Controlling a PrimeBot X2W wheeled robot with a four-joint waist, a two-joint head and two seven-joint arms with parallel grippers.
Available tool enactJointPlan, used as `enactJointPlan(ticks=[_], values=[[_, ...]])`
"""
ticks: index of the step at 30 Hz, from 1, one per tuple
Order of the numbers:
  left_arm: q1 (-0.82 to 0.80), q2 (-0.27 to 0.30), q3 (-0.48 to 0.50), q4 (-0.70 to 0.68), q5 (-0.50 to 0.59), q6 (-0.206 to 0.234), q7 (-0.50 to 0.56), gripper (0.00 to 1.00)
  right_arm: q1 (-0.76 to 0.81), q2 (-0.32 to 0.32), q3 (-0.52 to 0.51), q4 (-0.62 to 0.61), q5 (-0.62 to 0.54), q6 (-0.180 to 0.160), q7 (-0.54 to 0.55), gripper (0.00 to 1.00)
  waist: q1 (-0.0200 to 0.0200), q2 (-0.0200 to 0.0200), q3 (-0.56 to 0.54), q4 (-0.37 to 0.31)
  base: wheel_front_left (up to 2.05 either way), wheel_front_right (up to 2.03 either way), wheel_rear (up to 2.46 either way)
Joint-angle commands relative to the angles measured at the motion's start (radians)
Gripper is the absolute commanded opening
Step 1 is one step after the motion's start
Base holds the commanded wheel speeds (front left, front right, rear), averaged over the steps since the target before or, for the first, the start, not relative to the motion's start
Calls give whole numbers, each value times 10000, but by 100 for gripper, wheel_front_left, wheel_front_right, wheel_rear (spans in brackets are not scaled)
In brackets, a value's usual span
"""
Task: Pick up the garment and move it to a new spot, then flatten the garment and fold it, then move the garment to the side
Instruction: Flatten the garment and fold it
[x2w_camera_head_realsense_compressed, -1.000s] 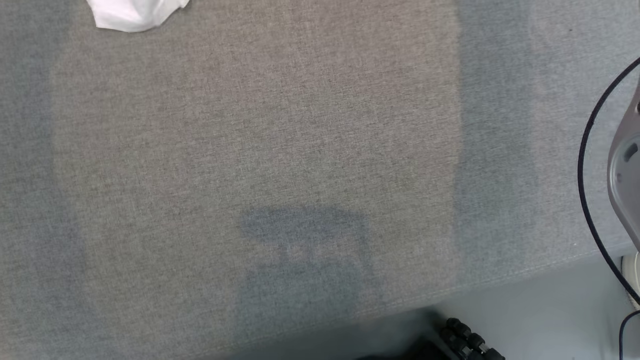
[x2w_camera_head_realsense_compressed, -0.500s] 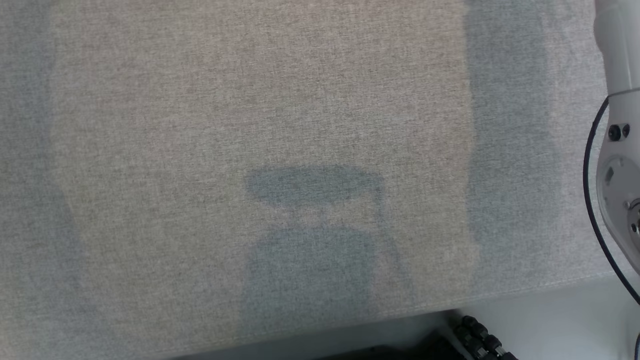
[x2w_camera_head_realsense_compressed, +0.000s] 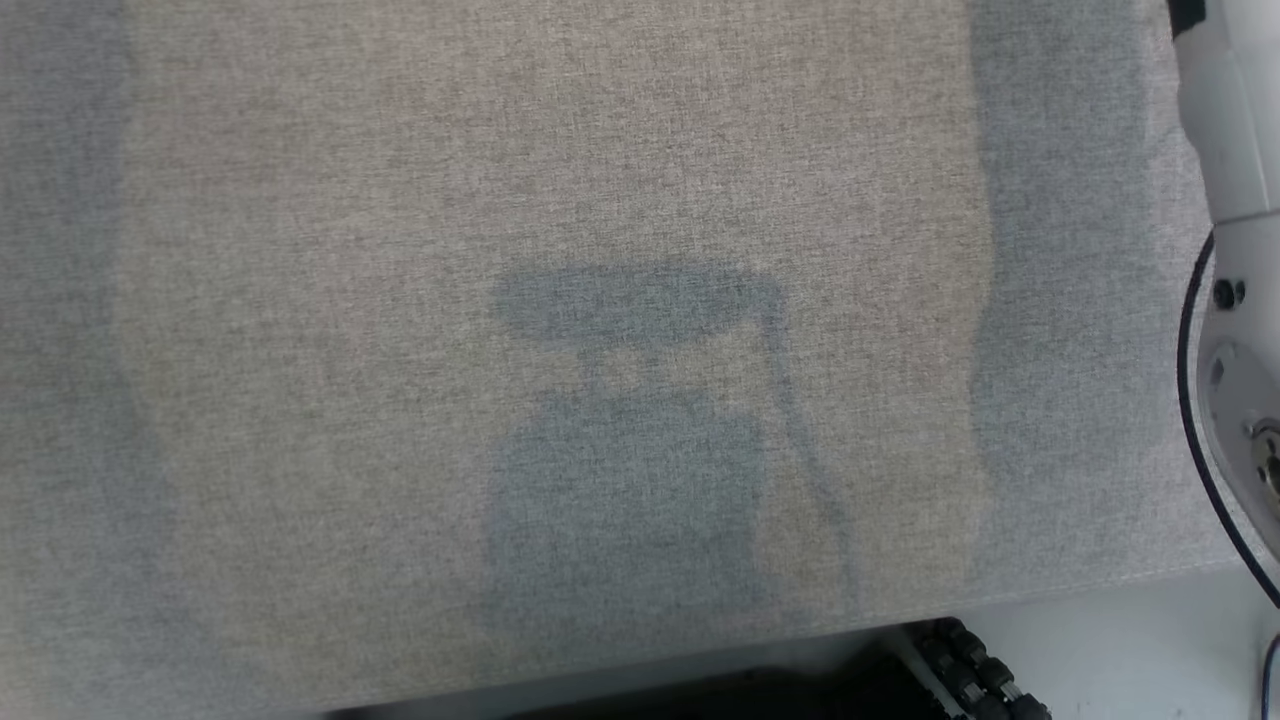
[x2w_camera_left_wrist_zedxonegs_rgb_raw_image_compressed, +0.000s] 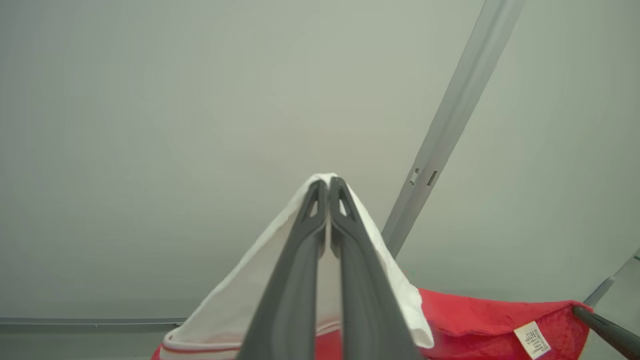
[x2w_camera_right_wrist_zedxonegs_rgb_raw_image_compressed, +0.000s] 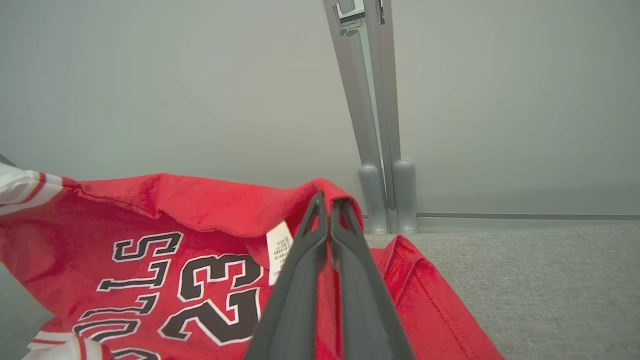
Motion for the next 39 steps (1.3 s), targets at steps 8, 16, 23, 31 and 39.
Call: enactJointPlan(ticks=[8,16,23,31,39], values=[[-2488,175,-353,529,1767,55,-1834,0,-1861,358,-2243,1483,-1068,-4,-2698,0,1,0,459,-886,0,0,0],[-4390,-113,-311,983,2160,-270,-3058,0,-3256,419,-3952,1688,-2032,-4,-3570,0,1,0,298,-1297,0,0,0],[-4918,-353,-210,736,2243,-439,-3857,0,-3568,419,-4558,-30,-2099,-4,-3562,0,1,0,91,-1210,0,0,0],[-4225,-568,55,-239,2027,-272,-3897,0,-3047,436,-4639,-962,-2581,-4,-3563,0,1,0,238,-858,0,0,0],[-1838,21,-222,-1862,1349,-420,-2689,0,-2104,356,-2900,-643,-2449,-4,-3235,0,1,0,405,-499,0,0,0]])
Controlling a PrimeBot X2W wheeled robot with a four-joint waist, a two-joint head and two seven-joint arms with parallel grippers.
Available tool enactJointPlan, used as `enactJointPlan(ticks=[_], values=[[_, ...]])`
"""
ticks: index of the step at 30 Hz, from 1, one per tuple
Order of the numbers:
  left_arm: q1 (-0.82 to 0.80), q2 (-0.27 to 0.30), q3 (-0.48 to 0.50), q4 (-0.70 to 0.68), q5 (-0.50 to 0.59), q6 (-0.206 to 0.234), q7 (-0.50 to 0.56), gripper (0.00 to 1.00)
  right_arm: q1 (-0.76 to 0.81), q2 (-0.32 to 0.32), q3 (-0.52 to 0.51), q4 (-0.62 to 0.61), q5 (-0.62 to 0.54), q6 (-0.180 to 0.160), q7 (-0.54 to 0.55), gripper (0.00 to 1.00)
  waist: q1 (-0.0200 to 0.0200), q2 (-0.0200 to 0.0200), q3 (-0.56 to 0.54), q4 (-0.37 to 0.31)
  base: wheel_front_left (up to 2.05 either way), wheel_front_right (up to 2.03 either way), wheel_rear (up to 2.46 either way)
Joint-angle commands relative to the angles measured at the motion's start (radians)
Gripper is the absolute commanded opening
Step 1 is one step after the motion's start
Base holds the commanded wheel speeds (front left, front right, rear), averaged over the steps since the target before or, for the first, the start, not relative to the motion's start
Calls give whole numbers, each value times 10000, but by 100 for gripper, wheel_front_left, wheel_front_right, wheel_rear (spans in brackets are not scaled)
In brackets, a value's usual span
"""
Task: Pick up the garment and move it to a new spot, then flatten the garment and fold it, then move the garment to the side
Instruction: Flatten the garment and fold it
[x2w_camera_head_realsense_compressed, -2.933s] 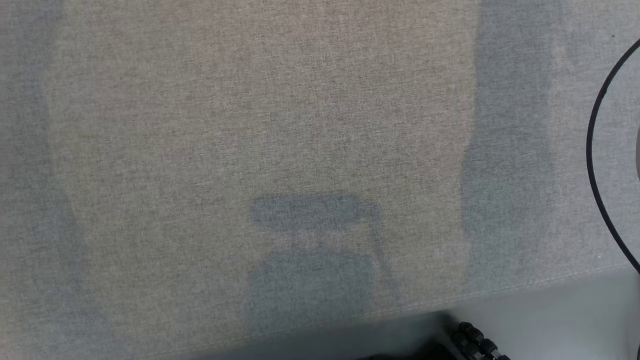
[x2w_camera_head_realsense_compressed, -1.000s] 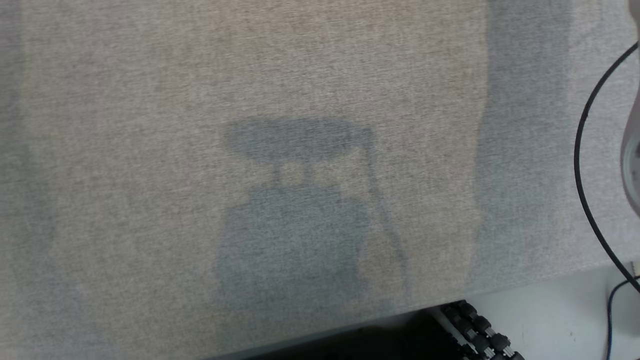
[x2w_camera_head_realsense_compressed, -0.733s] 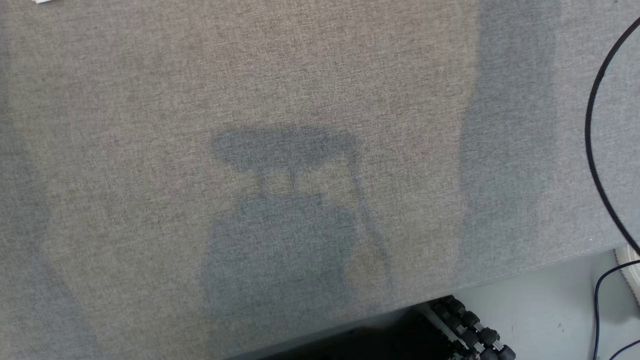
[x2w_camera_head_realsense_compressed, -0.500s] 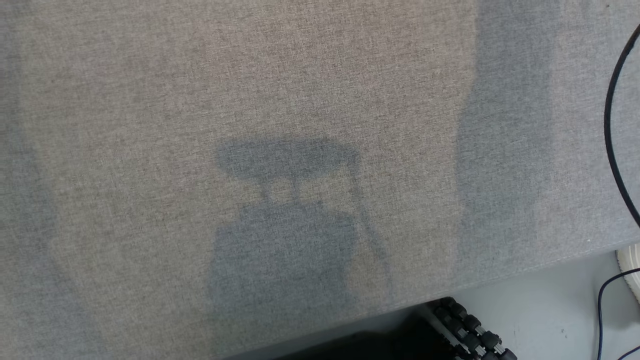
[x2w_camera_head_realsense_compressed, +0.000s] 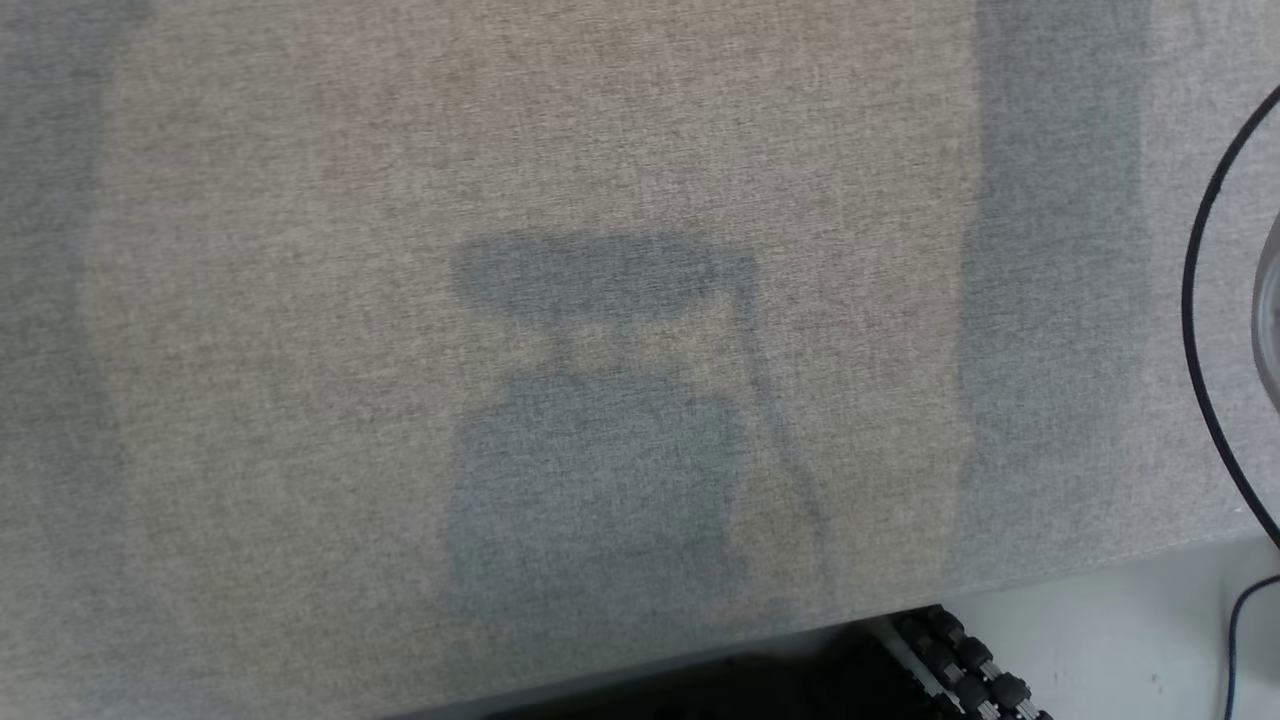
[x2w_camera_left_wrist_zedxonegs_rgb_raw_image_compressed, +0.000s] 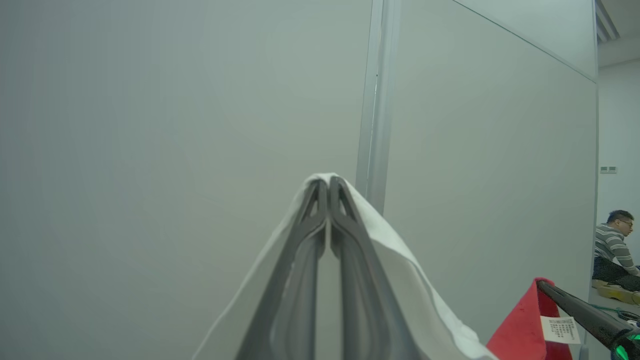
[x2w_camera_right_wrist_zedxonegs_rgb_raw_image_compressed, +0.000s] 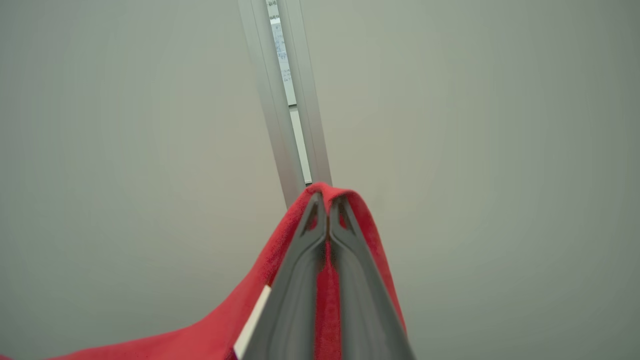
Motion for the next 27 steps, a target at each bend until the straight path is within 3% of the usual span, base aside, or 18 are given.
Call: enactJointPlan(ticks=[1,7,13,20,27], values=[[399,185,115,-282,-196,138,183,0,234,-118,217,-99,131,-4,199,0,0,0,-67,140,0,0,0],[2898,892,488,-2066,-956,809,1169,0,1923,-771,1530,-683,694,-4,1647,0,0,0,-744,391,0,0,0],[5675,1312,135,-2417,-874,1369,1434,0,4175,-1692,2871,-1790,1310,-4,3608,0,0,0,-1857,772,0,0,0],[8778,1020,-465,-2489,-1165,1878,1300,0,6833,-2490,3444,-3559,2176,-4,5893,0,0,0,-3284,1062,0,0,0],[11388,536,-940,-2803,-1495,2706,1207,0,9731,-2911,2948,-5476,2315,-4,7828,0,0,0,-4378,1314,0,0,0]])
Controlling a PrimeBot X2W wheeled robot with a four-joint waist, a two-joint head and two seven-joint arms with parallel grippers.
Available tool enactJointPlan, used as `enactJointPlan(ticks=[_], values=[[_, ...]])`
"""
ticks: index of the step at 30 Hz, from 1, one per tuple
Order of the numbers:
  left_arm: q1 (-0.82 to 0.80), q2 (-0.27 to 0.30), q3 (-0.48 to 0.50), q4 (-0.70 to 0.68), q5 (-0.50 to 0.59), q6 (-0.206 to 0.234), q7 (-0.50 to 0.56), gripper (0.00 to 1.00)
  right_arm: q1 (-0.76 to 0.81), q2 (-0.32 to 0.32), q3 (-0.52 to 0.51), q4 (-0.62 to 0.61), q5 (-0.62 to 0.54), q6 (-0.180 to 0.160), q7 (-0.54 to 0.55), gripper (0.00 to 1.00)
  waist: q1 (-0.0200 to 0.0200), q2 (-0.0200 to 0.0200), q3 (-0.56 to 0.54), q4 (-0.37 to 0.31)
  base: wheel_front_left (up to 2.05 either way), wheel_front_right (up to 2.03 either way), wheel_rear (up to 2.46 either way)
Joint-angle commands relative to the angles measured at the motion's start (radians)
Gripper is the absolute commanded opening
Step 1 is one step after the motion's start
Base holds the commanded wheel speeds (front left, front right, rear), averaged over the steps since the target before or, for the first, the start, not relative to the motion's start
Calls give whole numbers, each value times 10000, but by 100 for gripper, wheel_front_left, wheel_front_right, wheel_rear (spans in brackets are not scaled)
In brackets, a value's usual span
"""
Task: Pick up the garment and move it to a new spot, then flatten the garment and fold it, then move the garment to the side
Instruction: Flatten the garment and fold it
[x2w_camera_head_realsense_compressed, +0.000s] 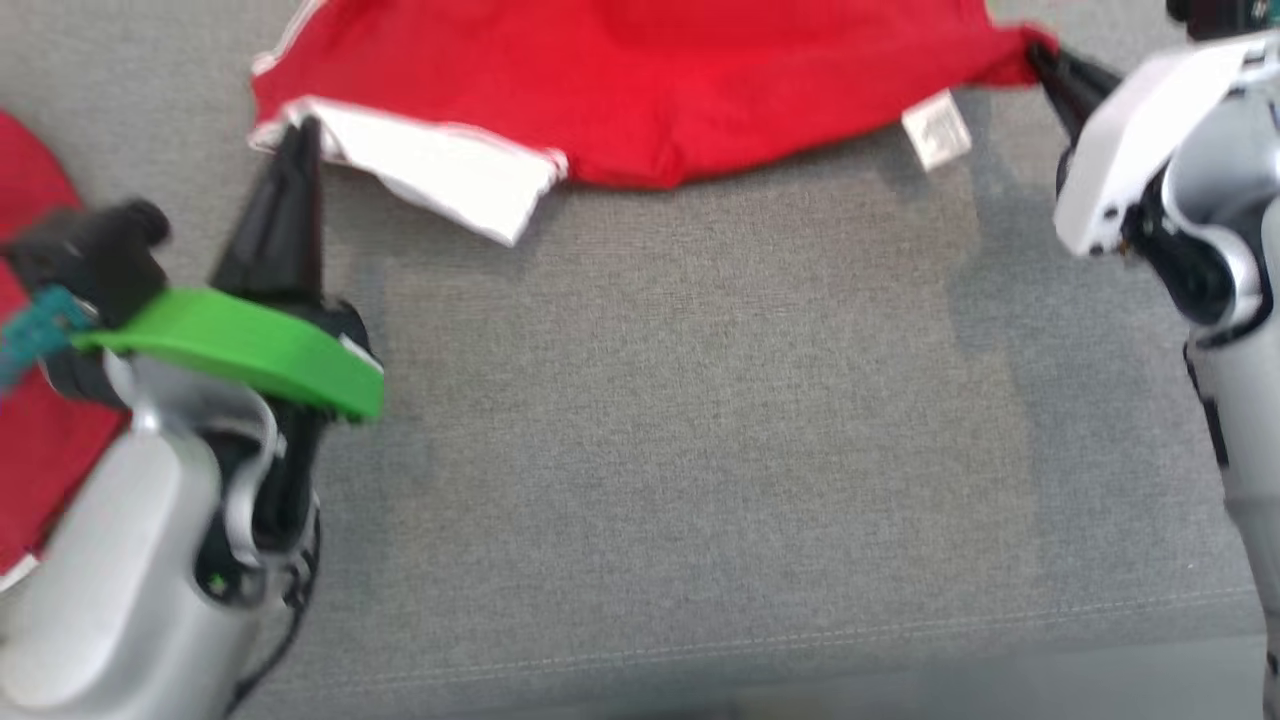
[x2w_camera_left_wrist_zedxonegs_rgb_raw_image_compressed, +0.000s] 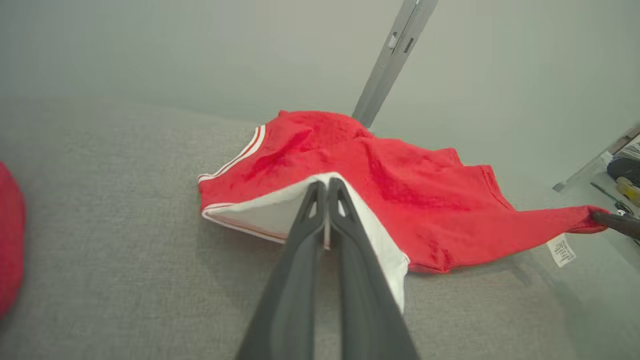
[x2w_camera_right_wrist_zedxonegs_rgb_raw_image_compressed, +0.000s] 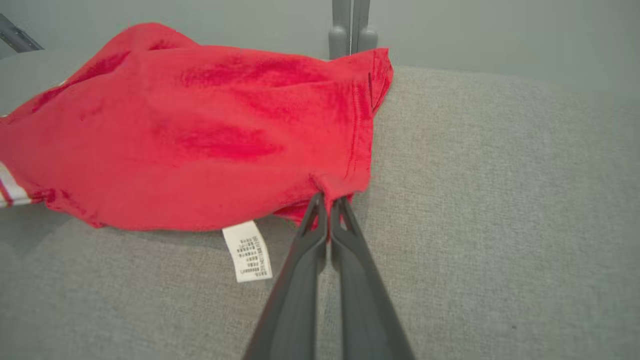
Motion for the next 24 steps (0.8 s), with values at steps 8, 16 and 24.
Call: enactJointPlan(ticks=[8,16,24], values=[[2104,-57,-630,99,130,719,41,0,2835,410,-948,-1593,-235,-4,1279,0,1,-1,-1516,565,0,0,0],[3095,321,-1410,86,650,1266,604,0,4521,258,-1344,-2660,-539,-4,2341,0,1,-1,-1986,645,0,0,0],[4324,437,-1538,-639,-226,1621,1520,0,5678,599,-2389,-3043,-868,-4,2788,0,1,-1,-2409,772,0,0,0]])
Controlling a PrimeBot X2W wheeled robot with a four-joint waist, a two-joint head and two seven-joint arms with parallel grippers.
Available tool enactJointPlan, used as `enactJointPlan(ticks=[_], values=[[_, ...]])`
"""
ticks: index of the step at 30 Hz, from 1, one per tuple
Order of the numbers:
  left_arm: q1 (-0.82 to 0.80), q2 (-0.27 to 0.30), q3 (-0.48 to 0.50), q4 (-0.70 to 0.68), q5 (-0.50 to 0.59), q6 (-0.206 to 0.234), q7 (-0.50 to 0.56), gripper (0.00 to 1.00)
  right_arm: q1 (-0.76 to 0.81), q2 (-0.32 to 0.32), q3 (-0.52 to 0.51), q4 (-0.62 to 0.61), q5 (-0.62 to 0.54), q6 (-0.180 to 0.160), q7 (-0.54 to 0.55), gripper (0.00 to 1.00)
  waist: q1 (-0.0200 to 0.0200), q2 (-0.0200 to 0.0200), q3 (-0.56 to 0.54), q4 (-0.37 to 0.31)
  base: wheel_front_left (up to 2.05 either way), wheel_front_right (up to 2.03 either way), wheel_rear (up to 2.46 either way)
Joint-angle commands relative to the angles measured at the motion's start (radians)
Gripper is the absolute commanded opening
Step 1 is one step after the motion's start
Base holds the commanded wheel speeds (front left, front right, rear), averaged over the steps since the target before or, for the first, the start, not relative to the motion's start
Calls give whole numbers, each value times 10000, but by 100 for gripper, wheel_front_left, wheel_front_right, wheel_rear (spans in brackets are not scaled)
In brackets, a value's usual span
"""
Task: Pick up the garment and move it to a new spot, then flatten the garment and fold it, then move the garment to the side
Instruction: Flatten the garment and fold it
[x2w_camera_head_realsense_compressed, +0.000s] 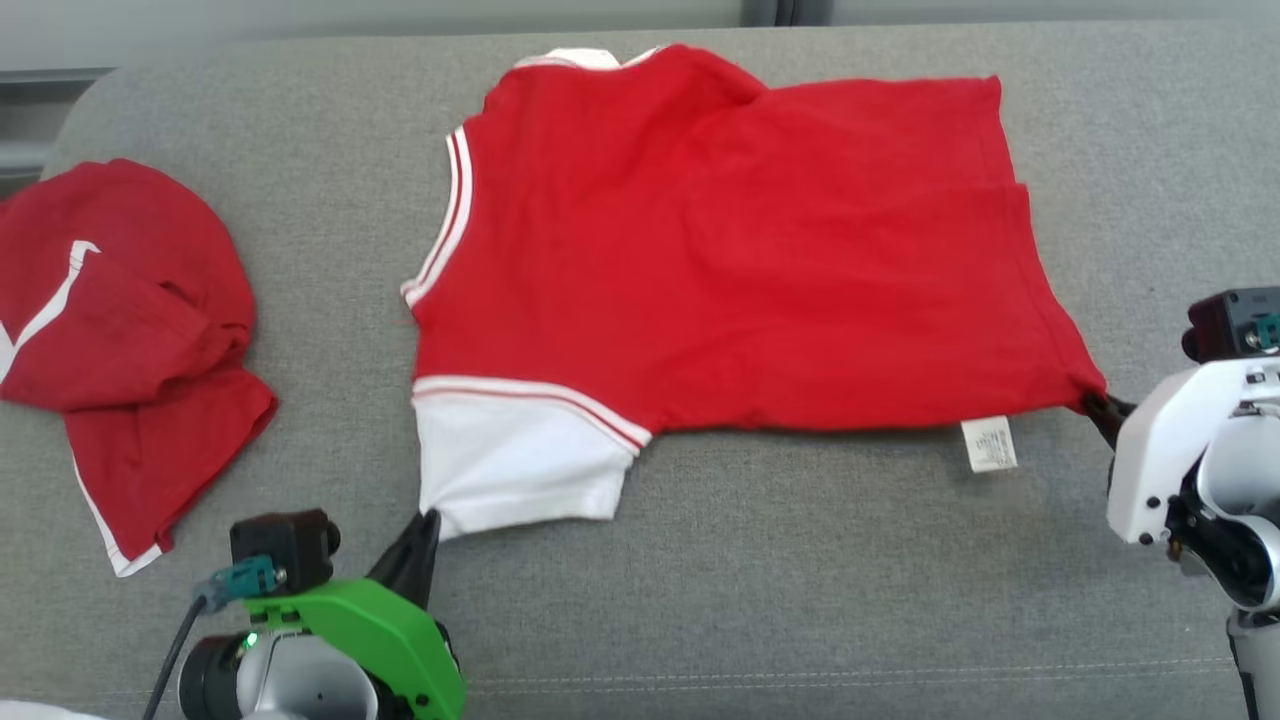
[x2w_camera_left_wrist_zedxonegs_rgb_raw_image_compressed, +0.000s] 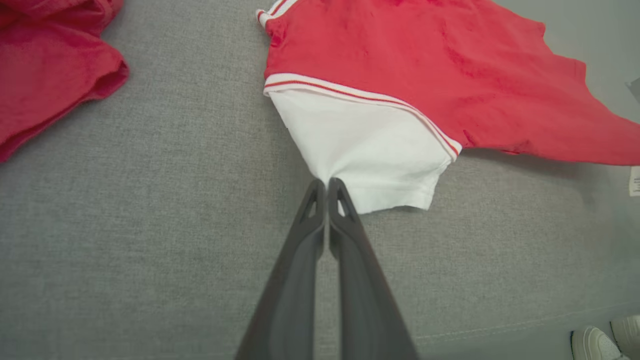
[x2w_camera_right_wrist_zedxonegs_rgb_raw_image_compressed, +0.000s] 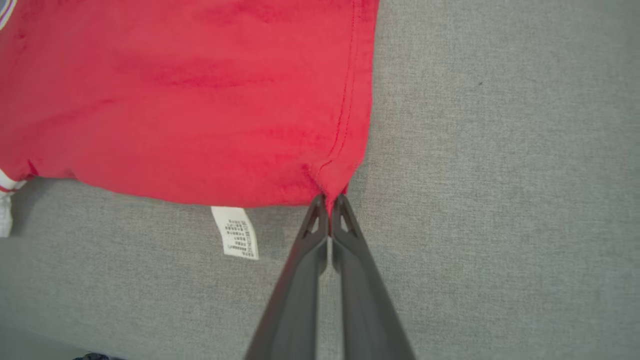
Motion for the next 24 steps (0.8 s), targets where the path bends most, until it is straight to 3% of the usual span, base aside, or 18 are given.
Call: enactJointPlan(ticks=[1,8,16,24], values=[[337,133,15,-195,-197,94,145,0,266,59,-190,-77,-129,-4,134,0,1,0,-169,73,0,0,0],[1467,483,-8,-1535,-992,422,940,0,1198,227,-894,-360,-417,-4,766,0,1,0,-382,179,0,0,0],[2251,1207,-119,-3002,-1221,970,1816,0,1947,-67,-1170,-879,-562,-4,1262,0,1,0,-411,108,0,0,0],[1347,1088,256,-3420,-1351,729,1869,0,1580,586,-1654,-1324,212,-4,1088,0,1,0,-344,18,0,0,0]])
